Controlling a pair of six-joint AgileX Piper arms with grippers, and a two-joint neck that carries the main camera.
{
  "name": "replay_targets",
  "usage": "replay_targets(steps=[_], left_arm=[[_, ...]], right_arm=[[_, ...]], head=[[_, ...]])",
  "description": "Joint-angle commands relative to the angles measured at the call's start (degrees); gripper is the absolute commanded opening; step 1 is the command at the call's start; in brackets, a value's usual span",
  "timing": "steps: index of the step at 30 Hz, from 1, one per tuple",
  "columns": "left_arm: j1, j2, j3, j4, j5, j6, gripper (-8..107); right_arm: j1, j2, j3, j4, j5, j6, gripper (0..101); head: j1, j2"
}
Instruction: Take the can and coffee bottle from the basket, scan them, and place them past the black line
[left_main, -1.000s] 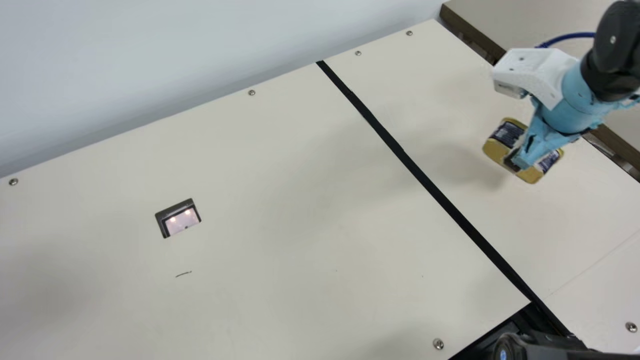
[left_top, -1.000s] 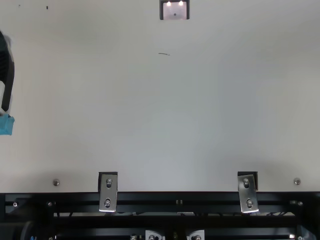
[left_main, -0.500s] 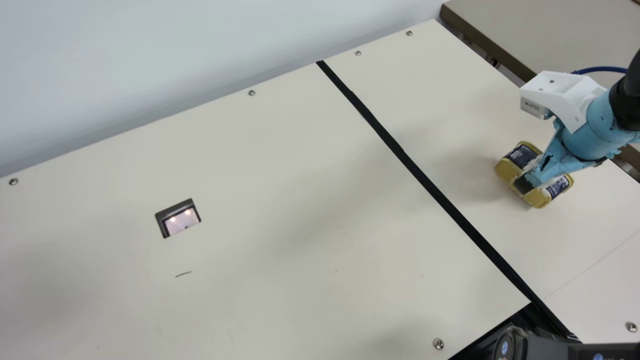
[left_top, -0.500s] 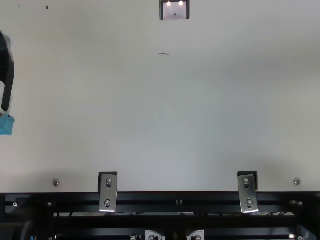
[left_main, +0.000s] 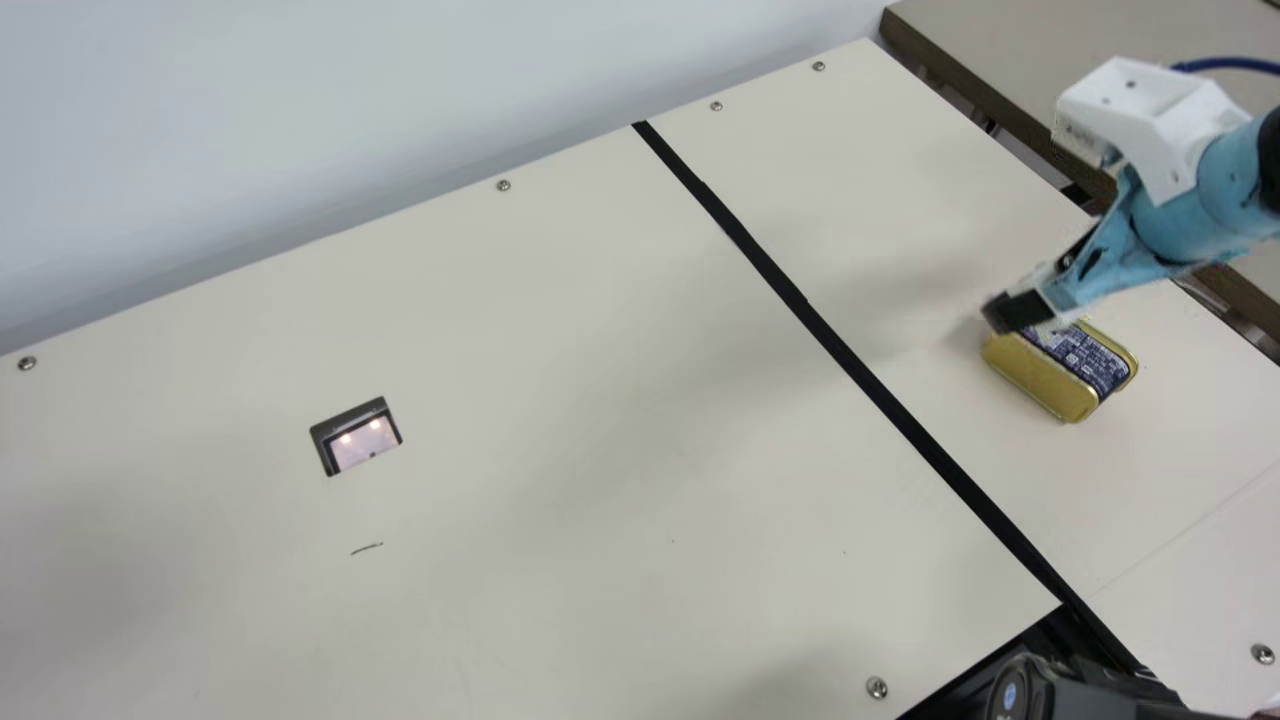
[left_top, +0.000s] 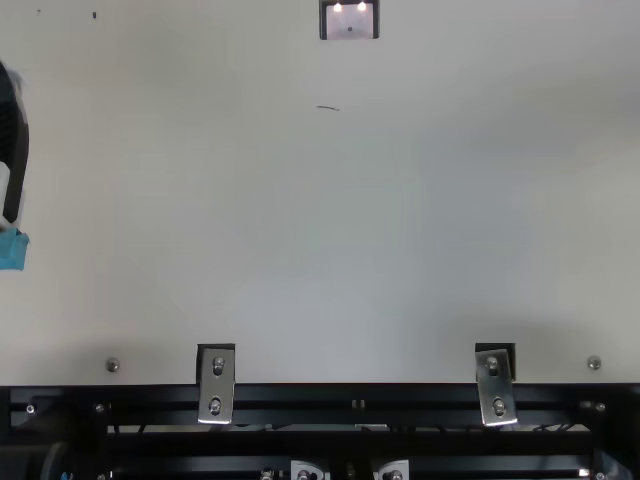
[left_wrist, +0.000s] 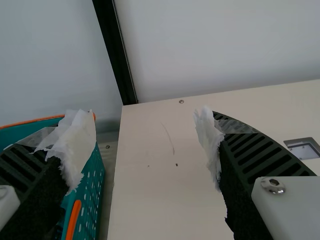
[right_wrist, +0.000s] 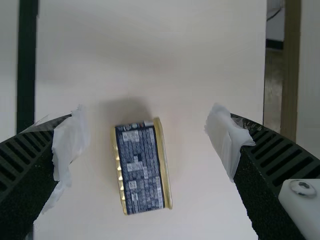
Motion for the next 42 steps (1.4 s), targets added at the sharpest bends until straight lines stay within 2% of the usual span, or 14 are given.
replay_targets(steps=[1, 7, 14, 18, 22, 25, 32, 42], left_arm=[[0.0, 0.0, 0.0, 0.0, 0.0, 0.0, 90], [0.0, 0.0, 0.0, 0.0, 0.0, 0.0, 90], [0.0, 0.0, 0.0, 0.0, 0.0, 0.0, 90], [0.0, 0.0, 0.0, 0.0, 0.0, 0.0, 90], [0.0, 0.0, 0.0, 0.0, 0.0, 0.0, 90], [0.0, 0.0, 0.0, 0.0, 0.0, 0.0, 90], [0.0, 0.0, 0.0, 0.0, 0.0, 0.0, 90], [0.0, 0.0, 0.0, 0.0, 0.0, 0.0, 90]], right_arm=[[0.9, -1.4, -1.7, 4.5, 2.0, 0.1, 101], [5.8, -6.2, -4.6, 10.1, 6.8, 2.7, 101], [15.9, -11.2, -5.2, 11.7, 9.5, 9.0, 101], [23.2, -12.8, -4.8, 12.6, 9.7, 13.0, 101], [29.4, -13.6, -5.2, 10.0, 7.0, 15.3, 101], [33.2, -13.7, -6.3, 10.5, 5.7, 16.4, 101], [38.0, -13.0, -8.4, 18.3, 7.5, 16.3, 101], [37.8, -15.4, -5.2, 31.0, 15.1, 18.7, 101]], head=[[-1.2, -0.4], [-1.2, -0.4], [-1.2, -0.4], [-1.2, -0.4], [-1.2, -0.4], [-1.2, -0.4], [-1.2, -0.4], [-1.2, -0.4]])
